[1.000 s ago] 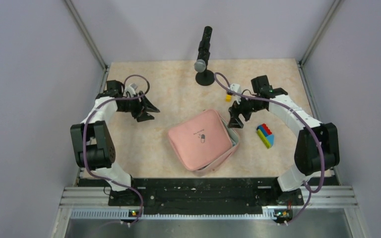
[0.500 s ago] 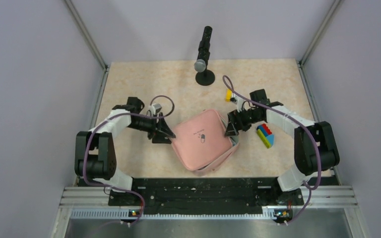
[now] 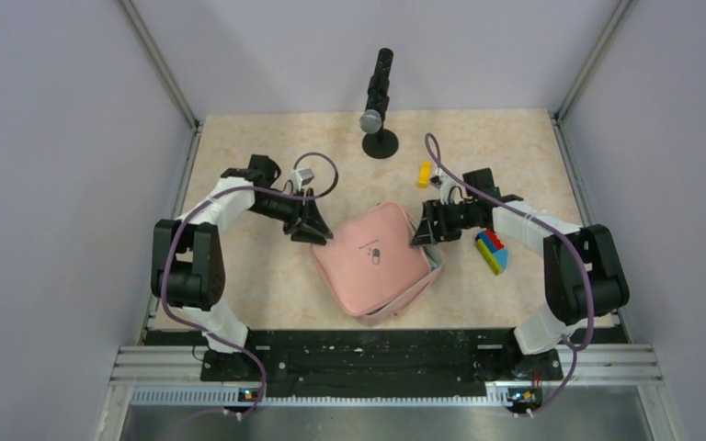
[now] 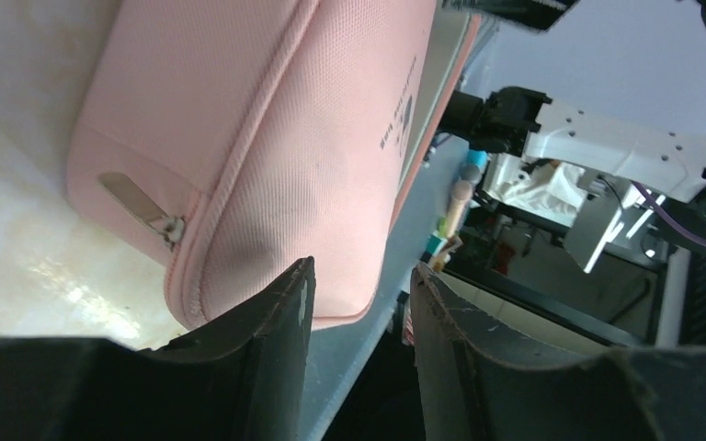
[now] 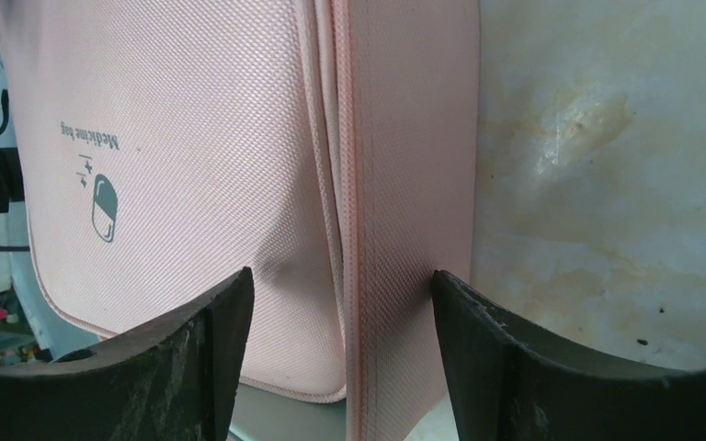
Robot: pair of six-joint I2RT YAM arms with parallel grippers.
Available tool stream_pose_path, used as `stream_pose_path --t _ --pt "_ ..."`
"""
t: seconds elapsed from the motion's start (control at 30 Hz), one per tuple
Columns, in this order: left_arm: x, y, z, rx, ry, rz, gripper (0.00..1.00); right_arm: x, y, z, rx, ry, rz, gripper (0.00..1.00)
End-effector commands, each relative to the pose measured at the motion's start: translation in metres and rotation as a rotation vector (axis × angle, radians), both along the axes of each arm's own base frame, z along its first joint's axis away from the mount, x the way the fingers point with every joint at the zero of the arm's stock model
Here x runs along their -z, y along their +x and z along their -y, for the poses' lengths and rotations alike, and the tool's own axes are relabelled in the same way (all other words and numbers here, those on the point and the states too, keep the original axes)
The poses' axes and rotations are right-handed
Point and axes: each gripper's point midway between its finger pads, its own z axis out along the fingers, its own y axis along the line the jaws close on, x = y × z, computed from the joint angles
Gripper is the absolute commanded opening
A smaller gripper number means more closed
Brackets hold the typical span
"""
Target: Organize the medicine kit
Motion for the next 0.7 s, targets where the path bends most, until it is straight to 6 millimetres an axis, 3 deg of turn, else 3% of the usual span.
stream_pose_path --t 0.0,0.1,0.23,0.37,0.47,0.67 --pt "-0.009 0.034 -0.009 -0.031 0.079 0.145 0.47 0.004 0.003 -0.007 0.058 0.018 -0.025 0.66" --pt "-0.009 0.04 -0.034 -0.137 0.218 0.197 0.5 0.009 0.015 0.002 0.117 -0.037 -0.027 0.57" --pt "0.007 0.023 -0.069 -0.261 0.363 0.181 0.54 0.002 0.038 0.008 0.202 -0.074 0.005 0.5" --pt "0.019 -0.02 -0.052 -0.158 0.225 -0.015 0.56 -0.011 0.058 0.01 0.294 -0.077 0.031 0.47" --pt "0.027 -0.05 -0.036 -0.108 0.079 -0.202 0.61 -0.007 0.065 0.015 0.383 -0.098 0.003 0.4" --pt "0.008 -0.041 -0.017 0.007 0.043 -0.095 0.62 0.009 0.068 0.016 0.512 -0.105 -0.096 0.33"
